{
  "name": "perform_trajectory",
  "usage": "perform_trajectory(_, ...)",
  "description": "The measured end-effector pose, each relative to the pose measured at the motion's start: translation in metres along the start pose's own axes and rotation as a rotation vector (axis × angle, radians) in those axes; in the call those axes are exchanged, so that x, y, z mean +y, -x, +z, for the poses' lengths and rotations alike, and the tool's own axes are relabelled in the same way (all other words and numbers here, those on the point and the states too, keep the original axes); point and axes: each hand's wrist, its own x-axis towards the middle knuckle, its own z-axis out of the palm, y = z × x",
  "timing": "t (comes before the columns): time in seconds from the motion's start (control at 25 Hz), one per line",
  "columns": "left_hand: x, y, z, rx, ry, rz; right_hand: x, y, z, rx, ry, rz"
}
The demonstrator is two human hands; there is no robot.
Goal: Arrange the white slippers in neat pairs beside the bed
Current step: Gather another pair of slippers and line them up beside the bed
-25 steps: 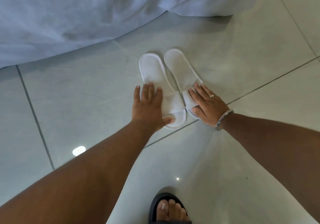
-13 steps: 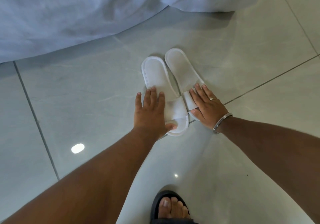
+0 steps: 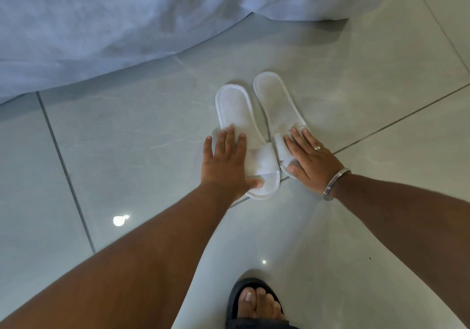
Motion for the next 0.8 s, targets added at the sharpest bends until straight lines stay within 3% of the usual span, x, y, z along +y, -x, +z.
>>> perform_trajectory(0.2,-0.007,-0.011,-0.008,-0.007,-0.018,-0.016,0.015,0.005,0.0,-0.049,0.036,-0.086)
perform_trajectory(0.8,-0.005,-0.005,0.0,-0.016,-0.065,-0.002,-0.006,-0.005,-0.001,-0.016,0.064,-0.019)
